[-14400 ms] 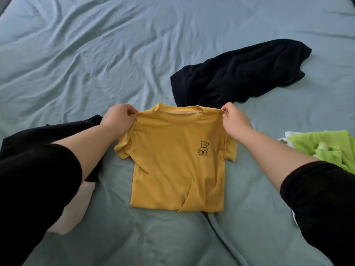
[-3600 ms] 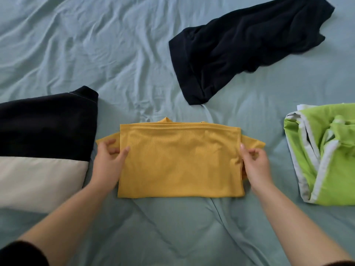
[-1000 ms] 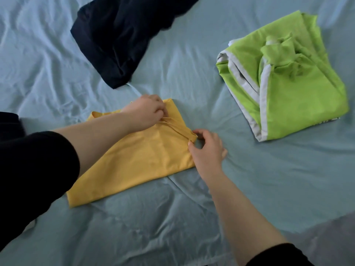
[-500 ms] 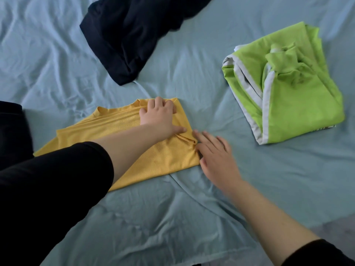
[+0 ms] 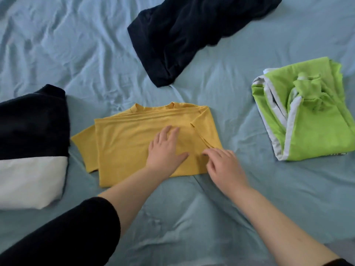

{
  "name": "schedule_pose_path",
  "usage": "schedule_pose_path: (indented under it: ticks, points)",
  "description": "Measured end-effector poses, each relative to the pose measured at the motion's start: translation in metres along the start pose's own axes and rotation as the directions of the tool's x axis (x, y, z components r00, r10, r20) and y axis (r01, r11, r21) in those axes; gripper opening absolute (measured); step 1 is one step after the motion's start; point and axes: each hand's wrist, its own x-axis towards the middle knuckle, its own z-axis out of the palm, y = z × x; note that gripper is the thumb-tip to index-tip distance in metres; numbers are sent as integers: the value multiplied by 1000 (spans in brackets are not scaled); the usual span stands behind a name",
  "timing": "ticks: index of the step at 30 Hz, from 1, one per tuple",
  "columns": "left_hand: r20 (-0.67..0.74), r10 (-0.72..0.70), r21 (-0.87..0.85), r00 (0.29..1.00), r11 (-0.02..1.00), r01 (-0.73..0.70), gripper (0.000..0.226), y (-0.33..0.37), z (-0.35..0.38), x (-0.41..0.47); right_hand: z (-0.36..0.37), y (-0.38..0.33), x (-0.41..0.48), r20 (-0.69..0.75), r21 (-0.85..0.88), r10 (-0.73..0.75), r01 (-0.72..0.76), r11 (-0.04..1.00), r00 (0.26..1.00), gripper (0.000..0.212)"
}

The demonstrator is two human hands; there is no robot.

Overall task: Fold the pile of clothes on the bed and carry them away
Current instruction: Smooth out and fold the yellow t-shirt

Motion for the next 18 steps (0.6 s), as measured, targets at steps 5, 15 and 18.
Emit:
schedule_pose_path:
  ticks: [5,15,18]
  points:
    - [-133,-341,-293,930,911,292,58,-75,-22,-55,26,-87,41,158,27,-137,134,991,978,33]
    - [-186,-701,-663,688,607,439,56,-152,-40,-86,74,-209,106,305,252,-183,106,962,935,33]
    - [-90,-867,-780,490,367,506,65,-146,-43,-73,85,-227,125,240,235,-146,89,968,960,29]
